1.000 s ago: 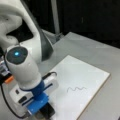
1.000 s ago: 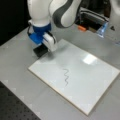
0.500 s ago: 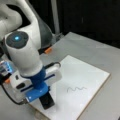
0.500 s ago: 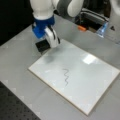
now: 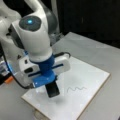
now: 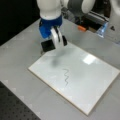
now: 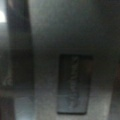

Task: Erasing curve lines

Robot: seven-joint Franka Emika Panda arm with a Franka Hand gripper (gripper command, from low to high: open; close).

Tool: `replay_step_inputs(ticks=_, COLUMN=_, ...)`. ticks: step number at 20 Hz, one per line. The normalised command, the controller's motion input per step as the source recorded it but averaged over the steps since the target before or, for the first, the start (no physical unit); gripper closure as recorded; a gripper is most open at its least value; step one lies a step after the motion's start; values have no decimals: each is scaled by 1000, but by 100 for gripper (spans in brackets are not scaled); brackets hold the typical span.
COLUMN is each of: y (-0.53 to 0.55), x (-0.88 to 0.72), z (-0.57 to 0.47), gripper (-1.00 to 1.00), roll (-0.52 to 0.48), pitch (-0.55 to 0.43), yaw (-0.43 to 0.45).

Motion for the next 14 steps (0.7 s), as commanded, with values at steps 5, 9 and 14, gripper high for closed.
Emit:
replay_step_inputs(ticks=5, y=152, x=-8, z=-114, gripper=100, roll=-102, pitch=96, yaw=62)
replay_step_inputs(ticks=9, y=103, x=-13, z=-236, gripper=100, roll=-72, pitch=40, yaw=29)
replay_step_inputs(ticks=14, y=118, x=-9, z=-198, gripper=100, roll=-45, pitch=-41, yaw=-30)
